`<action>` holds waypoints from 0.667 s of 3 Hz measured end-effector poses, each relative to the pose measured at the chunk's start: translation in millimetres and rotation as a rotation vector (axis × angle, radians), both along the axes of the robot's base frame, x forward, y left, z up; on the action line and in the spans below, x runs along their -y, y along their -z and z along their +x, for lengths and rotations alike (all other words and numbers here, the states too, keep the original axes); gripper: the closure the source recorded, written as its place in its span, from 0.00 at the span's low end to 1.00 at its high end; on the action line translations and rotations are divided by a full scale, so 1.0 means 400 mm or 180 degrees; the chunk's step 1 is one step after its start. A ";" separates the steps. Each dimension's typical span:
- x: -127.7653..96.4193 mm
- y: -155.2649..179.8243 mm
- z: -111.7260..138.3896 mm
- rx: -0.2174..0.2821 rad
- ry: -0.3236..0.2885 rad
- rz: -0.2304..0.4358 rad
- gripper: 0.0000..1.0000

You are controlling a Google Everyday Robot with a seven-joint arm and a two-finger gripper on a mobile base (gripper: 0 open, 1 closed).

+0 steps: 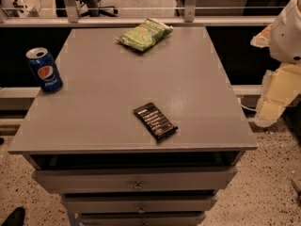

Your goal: Pick pepsi can

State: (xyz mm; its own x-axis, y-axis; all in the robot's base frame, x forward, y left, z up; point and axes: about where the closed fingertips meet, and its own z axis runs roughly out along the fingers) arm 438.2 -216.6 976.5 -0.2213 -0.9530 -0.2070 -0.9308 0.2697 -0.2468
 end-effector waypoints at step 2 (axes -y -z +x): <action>-0.057 0.017 0.034 0.0031 -0.0060 0.0186 0.00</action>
Offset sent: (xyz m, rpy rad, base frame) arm 0.0375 0.0609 -0.0229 0.1624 -0.0073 0.0529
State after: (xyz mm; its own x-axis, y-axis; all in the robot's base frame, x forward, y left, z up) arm 451.8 -194.0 969.7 -0.2010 -0.9432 -0.2644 -0.9335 0.2662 -0.2403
